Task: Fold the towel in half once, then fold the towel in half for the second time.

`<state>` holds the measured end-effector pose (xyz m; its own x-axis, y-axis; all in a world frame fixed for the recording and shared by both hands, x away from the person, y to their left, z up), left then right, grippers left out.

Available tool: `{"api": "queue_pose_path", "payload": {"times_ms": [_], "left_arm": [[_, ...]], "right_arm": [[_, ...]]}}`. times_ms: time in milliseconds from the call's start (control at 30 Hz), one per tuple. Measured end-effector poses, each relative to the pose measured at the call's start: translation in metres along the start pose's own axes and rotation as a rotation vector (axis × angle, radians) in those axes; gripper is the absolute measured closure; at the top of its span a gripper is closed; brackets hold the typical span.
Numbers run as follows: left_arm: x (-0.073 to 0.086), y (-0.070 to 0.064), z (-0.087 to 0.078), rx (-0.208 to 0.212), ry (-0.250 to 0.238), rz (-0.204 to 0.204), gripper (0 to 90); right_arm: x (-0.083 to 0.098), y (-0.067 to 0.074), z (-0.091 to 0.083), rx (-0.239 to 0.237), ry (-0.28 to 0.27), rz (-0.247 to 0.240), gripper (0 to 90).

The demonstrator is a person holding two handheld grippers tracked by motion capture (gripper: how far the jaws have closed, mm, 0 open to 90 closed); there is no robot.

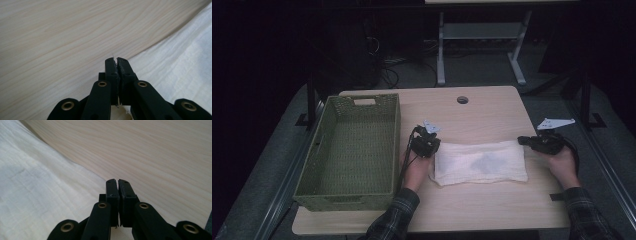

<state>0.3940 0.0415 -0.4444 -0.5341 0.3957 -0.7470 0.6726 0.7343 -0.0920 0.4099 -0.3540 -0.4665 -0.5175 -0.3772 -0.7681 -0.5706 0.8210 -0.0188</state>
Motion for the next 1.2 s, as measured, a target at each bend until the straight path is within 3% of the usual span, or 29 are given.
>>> {"api": "queue_pose_path", "payload": {"times_ms": [367, 500, 700, 1200], "left_arm": [[0.0, -0.013, -0.021, 0.021, -0.045, 0.021, 87.6], [0.004, -0.02, -0.028, 0.012, -0.048, 0.045, 87.5], [0.013, -0.03, -0.035, -0.005, -0.036, 0.077, 87.6], [0.035, -0.049, -0.043, -0.005, 0.007, 0.11, 87.4]], "right_arm": [[0.002, 0.007, -0.024, -0.022, -0.043, -0.019, 87.4], [0.006, 0.011, -0.033, -0.03, -0.049, -0.024, 87.4], [0.012, 0.019, -0.041, -0.04, -0.047, -0.04, 87.4], [0.038, 0.042, -0.061, -0.081, -0.015, -0.065, 87.3]]}}
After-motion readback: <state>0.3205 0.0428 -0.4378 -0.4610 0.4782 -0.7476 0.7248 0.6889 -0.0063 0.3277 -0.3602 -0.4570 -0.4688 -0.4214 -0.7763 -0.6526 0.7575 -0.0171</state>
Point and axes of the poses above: each handheld gripper's, and its own axes: z roughly forward along the jaws, x roughly out of its underside, y roughly to its left, the point moved 2 cm from there along z, roughly forward along the jaws, and after that the axes turned 8 degrees about x, right-handed, at the moved point
